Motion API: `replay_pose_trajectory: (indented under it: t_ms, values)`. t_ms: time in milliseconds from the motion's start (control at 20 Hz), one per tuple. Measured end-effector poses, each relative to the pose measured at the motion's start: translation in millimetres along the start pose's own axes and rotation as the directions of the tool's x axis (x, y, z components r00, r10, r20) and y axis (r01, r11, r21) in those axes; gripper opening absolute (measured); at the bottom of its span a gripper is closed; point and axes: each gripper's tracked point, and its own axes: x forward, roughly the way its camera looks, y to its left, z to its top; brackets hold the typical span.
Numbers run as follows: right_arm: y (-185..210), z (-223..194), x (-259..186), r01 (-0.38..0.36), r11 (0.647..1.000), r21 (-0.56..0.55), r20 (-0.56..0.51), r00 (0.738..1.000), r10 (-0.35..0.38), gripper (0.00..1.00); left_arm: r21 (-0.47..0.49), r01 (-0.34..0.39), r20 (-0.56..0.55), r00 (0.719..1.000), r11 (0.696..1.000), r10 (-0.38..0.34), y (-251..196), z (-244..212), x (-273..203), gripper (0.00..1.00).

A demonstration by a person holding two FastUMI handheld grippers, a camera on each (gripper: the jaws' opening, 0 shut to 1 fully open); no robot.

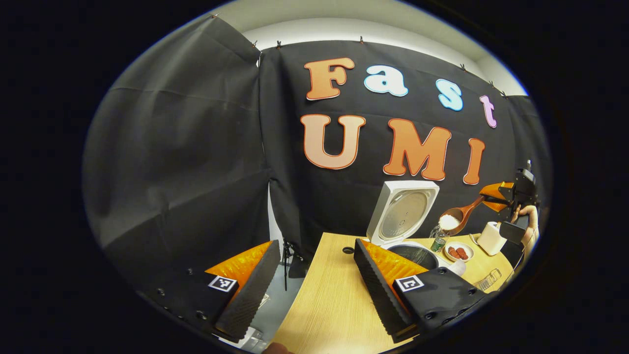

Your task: Close the left gripper, press the button to open the rice cooker; take a wooden spoon from the chopstick holder with the right hand, scoop a spoonful of rice and pour it into the rice cooker, then put the wooden spoon back into the chopstick holder.

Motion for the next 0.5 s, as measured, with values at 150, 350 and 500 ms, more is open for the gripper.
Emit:
replay_pose_trajectory:
  t_ms: [150,350,500]
  values:
    - [4.3,-3.5,3.2,0.003,0.999,-0.044,-0.001,1.000,-0.003,0.10,-0.005,0.001,-0.004,1.000,1.000,-0.001,1.7,-0.4,3.2,1.00]
    - [7.5,-10.1,6.7,0.007,0.995,-0.099,-0.008,1.000,-0.008,0.10,-0.007,0.000,-0.004,1.000,1.000,0.000,4.6,-2.4,7.5,0.99]
    - [10.9,-12.7,8.1,0.007,0.990,-0.138,-0.007,1.000,-0.008,0.10,-0.016,0.001,-0.006,1.000,1.000,-0.001,5.3,-3.4,9.5,1.00]
